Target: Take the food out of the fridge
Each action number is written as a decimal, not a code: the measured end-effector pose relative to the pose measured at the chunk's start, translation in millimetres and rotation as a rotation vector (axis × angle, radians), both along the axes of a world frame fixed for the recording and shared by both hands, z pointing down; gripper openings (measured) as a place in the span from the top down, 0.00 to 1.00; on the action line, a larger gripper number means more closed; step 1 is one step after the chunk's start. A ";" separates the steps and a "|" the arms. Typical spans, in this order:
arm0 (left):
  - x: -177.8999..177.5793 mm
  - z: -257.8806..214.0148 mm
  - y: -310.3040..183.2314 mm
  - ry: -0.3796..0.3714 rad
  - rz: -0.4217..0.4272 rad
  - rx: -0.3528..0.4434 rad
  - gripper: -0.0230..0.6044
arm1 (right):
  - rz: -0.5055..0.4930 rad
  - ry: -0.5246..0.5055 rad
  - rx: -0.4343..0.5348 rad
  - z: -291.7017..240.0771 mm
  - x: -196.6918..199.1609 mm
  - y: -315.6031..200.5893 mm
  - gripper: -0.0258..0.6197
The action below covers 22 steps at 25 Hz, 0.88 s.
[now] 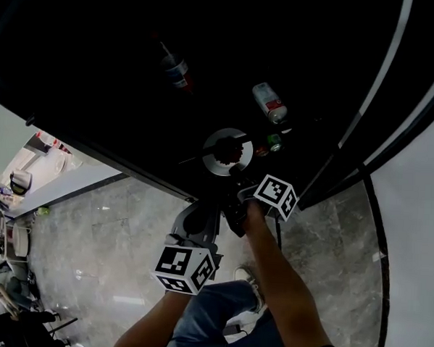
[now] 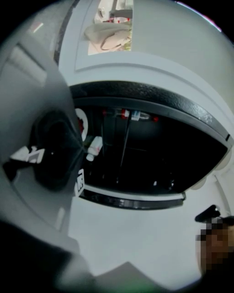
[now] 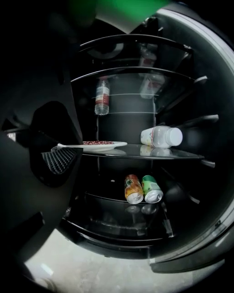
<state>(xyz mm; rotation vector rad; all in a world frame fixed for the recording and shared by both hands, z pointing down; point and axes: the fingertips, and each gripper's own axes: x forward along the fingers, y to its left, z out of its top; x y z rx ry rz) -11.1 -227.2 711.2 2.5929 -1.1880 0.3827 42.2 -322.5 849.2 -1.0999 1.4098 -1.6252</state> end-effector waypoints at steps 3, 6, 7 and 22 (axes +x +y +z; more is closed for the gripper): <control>-2.7 -2.6 2.0 0.004 -0.006 -0.007 0.96 | -0.016 0.008 -0.012 0.2 0.8 3.6 0.94; -3.4 -6.5 4.5 0.004 -0.011 -0.012 0.96 | -0.024 0.017 -0.016 -1.2 3.3 10.0 0.94; -3.0 -8.6 5.4 0.005 -0.011 -0.013 0.96 | -0.025 0.018 -0.012 -3.2 4.6 12.2 0.94; 14.9 -79.9 73.7 0.031 -0.017 -0.060 0.96 | -0.033 0.014 -0.018 -84.3 26.2 129.9 0.94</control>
